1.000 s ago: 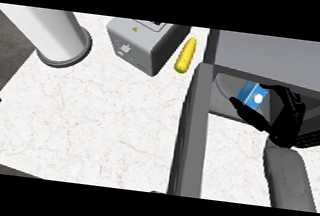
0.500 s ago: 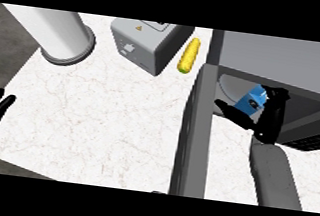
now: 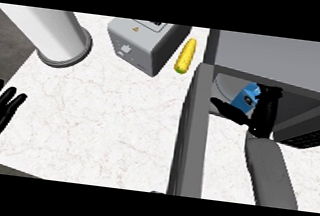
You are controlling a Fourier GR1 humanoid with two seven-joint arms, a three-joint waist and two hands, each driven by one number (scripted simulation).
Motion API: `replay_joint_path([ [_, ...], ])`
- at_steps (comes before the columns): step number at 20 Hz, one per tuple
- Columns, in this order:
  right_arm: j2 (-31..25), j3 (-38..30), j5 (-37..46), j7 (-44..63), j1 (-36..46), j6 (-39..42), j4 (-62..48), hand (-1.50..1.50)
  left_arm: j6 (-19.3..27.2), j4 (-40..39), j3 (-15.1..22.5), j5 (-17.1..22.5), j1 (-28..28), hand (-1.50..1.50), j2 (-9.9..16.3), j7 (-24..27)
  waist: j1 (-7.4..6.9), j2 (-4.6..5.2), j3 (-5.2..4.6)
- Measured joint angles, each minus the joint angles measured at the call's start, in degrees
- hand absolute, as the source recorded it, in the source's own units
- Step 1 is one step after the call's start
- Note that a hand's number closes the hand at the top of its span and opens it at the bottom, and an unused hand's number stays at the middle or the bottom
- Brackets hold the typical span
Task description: Pick up the milk, place it into the microwave and close the microwave
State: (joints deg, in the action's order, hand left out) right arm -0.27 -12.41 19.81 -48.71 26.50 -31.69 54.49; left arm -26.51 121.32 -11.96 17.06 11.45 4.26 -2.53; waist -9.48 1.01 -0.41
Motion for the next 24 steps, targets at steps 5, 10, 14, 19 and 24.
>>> replay_joint_path([
  [5, -0.3, 0.2, 0.5, -0.2, 1.6, 0.7, -2.6, -1.5, 0.6, -0.1, 1.6, -1.7, -0.3, -1.5, -1.1, 0.0, 0.77, -0.22, 0.09],
  [10, -0.5, 0.6, 0.0, -0.8, 2.9, 3.0, -5.0, -1.5, 1.2, -0.1, 2.8, -2.9, -0.5, -1.5, -2.1, 0.1, 1.61, -0.59, 0.16],
  [14, -0.2, 0.5, -0.7, -1.3, 3.9, 4.5, -6.9, -1.5, 1.7, -0.5, 3.4, -4.2, -0.7, -1.5, -2.7, 0.3, 2.56, -0.89, 0.13],
  [19, 0.0, 0.4, -1.8, -2.8, 4.5, 6.9, -9.1, -1.5, 1.7, -0.7, 4.7, -5.5, -0.6, -1.5, -3.2, 0.5, 3.61, -1.33, 0.01],
  [24, -0.1, 0.1, -3.9, -4.7, 5.0, 11.6, -10.9, -1.5, 1.2, -2.1, 6.4, -6.7, -0.2, -1.5, -3.7, 0.7, 4.89, -1.75, -0.13],
])
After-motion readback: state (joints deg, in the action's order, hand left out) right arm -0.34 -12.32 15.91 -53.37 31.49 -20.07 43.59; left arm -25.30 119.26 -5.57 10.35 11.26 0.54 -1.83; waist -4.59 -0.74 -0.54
